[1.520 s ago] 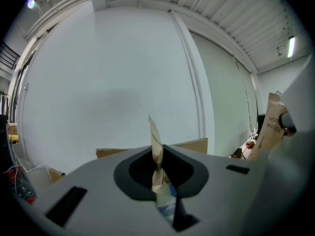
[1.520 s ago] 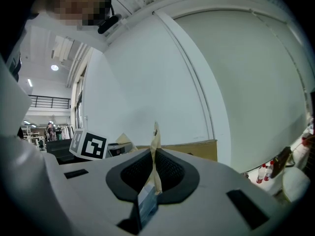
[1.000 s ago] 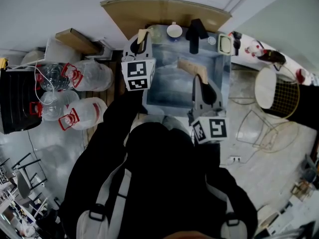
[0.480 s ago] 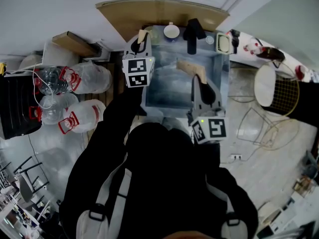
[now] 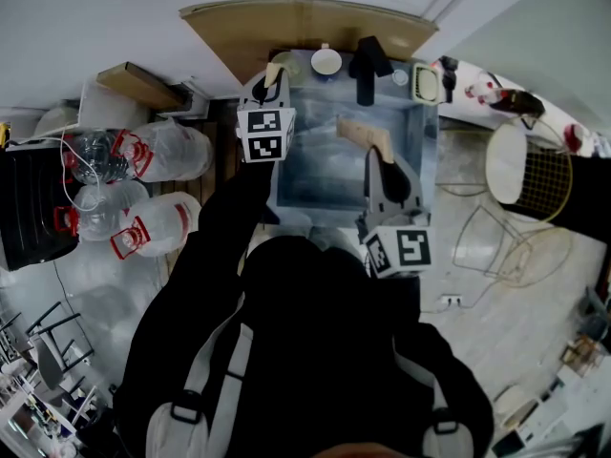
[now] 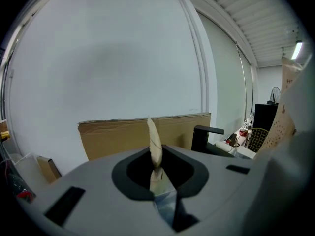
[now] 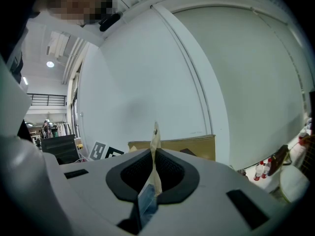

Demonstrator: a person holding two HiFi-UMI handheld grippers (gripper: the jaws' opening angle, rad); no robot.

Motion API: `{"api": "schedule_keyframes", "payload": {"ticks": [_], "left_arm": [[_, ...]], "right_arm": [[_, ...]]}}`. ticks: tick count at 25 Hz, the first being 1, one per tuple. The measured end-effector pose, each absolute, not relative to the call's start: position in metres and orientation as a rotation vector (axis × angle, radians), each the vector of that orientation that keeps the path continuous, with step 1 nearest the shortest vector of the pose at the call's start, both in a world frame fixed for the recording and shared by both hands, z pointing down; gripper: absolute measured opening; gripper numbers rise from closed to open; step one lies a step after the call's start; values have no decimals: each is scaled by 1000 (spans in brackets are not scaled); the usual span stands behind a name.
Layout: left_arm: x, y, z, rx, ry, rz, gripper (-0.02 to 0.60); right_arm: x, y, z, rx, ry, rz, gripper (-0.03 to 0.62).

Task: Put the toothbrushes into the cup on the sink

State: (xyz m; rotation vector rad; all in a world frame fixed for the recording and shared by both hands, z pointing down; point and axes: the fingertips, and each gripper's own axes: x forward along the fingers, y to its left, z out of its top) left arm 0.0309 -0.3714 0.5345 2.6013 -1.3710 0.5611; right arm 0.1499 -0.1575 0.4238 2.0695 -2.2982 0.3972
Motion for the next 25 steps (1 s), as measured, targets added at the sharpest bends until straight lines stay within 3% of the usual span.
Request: {"api": "schedule_keyframes", "payload": {"ticks": [6,10,25], "left_arm": [[35,-374,546,2584,-1338,594,32],[41,-371,544,2579,-1301,566,97],[25,-337,528,2596,-1337,526,98]], "right_arm": [[151,-157,424,2070,-2294,394,21],[152,-156,423,2068,-2296,390,21],[155,-148,414,2087,-2317,362,21]]}}
